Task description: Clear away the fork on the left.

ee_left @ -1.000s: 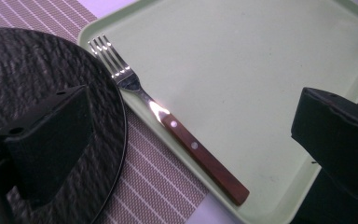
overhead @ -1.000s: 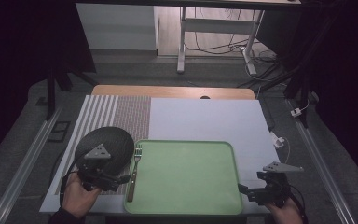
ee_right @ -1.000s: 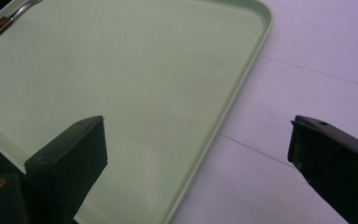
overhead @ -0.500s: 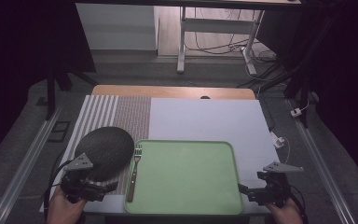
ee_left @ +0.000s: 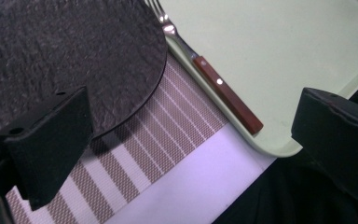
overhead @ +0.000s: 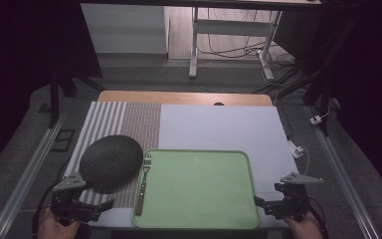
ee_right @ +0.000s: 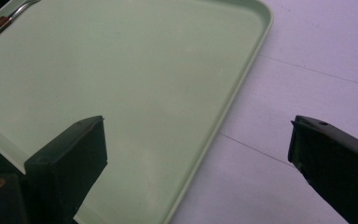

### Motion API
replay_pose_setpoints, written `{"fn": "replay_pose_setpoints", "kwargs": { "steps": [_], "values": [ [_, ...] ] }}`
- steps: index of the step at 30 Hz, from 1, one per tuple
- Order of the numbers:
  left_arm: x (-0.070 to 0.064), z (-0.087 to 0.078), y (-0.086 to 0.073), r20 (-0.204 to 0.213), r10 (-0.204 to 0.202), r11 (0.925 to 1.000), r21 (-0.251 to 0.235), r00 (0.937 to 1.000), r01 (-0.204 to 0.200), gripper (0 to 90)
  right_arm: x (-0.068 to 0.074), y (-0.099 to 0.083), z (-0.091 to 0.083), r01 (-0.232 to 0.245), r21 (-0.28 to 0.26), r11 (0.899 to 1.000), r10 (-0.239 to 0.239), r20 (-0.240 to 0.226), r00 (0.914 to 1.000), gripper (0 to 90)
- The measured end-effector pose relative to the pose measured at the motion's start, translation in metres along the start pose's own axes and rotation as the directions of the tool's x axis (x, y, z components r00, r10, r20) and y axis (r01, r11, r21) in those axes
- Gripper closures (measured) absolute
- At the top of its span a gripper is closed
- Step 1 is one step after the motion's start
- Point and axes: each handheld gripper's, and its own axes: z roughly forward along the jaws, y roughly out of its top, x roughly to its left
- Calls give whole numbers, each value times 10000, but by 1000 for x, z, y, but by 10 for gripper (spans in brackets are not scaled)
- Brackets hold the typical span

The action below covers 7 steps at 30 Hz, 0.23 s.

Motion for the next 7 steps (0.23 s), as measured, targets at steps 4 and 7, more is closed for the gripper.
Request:
{"fn": "replay_pose_setpoints", "kwargs": {
  "steps": [4, 7],
  "values": [
    [-2, 1, 0, -134, 73, 9995, 322, 9999, -69, 0, 0, 0, 0, 4, 5, 10000, -4, 8, 10000, 45],
    [-1, 2, 0, -52, 33, 9993, 360, 10000, -31, 0, 0, 0, 0, 31, 27, 10000, -31, 7, 10000, 45]
  ]
}}
